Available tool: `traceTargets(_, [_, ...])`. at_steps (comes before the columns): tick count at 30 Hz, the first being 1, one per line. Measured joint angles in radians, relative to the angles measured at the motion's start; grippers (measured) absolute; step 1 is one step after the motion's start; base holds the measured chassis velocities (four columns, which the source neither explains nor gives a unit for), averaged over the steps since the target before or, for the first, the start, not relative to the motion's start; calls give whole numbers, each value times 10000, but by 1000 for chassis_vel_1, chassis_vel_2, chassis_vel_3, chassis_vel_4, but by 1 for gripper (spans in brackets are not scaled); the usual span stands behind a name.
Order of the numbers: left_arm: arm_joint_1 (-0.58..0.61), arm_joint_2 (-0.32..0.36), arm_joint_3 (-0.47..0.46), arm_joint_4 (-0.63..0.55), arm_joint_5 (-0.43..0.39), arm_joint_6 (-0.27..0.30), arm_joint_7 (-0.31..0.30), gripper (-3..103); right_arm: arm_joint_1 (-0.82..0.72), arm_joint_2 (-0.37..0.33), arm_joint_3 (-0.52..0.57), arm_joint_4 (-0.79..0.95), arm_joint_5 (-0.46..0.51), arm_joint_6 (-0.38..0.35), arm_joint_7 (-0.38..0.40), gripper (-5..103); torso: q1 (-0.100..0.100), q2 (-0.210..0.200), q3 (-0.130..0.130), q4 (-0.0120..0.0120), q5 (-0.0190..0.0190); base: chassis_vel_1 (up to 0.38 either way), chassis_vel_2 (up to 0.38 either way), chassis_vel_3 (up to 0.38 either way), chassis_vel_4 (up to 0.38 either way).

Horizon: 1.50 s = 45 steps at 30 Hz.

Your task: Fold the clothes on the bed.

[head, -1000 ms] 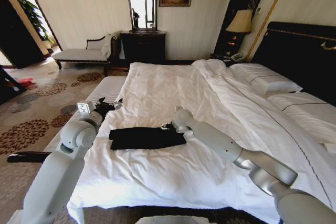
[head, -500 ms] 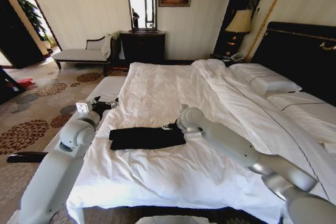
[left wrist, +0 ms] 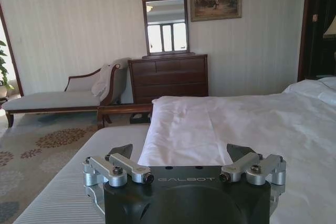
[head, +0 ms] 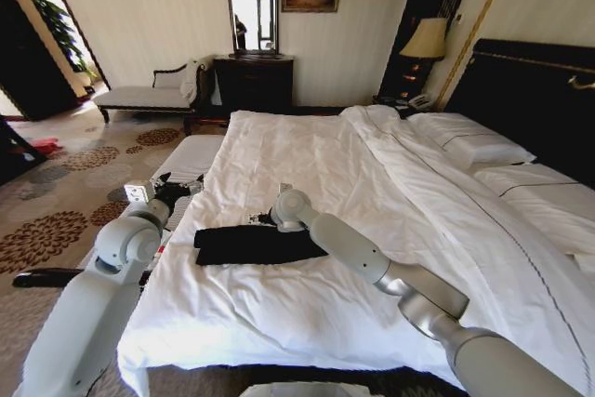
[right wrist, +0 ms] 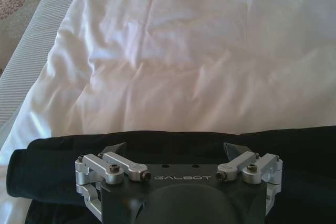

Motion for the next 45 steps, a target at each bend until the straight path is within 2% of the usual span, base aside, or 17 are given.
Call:
traceTargets(7, [23,-36,4,49,20,0,-17,100,-296,98,22,34,159,35,88,100,-2,1,0,3,1,0,0,0,0])
traceTargets(17, [-29,-97,130,394,10,2,-15,100,-1093,-95,-317,1744,1401,47,1323,100,-1,0,-1,3,2,0,0,0,0])
traceTargets(20, [-47,-144,146,584,-478,102,-16,100,-1426,-256,-537,2500,1579,16,1642,100,-1,0,-1,5,2,0,0,0,0])
traceTargets(24, [-166,-363,493,1122,-2492,634,-466,100,-1755,-671,-356,3603,1644,27,1827,100,-3,0,-2,3,2,0,0,0,0])
traceTargets(25, [-166,-363,493,1122,-2492,634,-466,100,-1755,-671,-356,3603,1644,27,1827,100,-3,0,-2,3,2,0,0,0,0])
traceTargets(27, [-373,-538,820,1587,-3368,724,-789,100,-1720,-980,44,3798,1649,122,1854,100,-2,0,-1,4,4,0,0,0,0])
traceTargets(30, [-1013,-727,1416,2562,-3763,729,-882,100,-1509,-1578,445,3759,1155,615,1806,100,-1,-1,-1,1,2,0,0,0,0])
traceTargets(31, [-1013,-727,1416,2562,-3763,729,-882,100,-1509,-1578,445,3759,1155,615,1806,100,-1,-1,-1,1,2,0,0,0,0])
traceTargets(33, [-1528,-731,1864,3214,-4058,730,-910,100,-1412,-2090,622,3619,886,878,1772,100,-1,-1,0,2,4,0,0,0,0])
traceTargets(35, [-2093,-630,2314,3815,-4249,751,-941,100,-1399,-2592,808,3549,829,965,1750,100,0,-2,0,-2,3,0,0,0,0])
traceTargets(37, [-2268,-565,2452,3962,-4320,751,-957,100,-1406,-2739,854,3539,816,972,1743,100,0,-2,0,-4,4,0,0,0,0])
traceTargets(42, [-3040,298,3448,4132,-5407,750,-1325,100,-1732,-3438,1198,3525,525,978,1535,100,0,-1,0,4,6,0,0,0,0])
traceTargets(45, [-3121,619,3821,4147,-5675,749,-1356,100,-1866,-3608,1386,3454,365,977,1264,100,-1,-1,0,4,5,0,0,0,0])
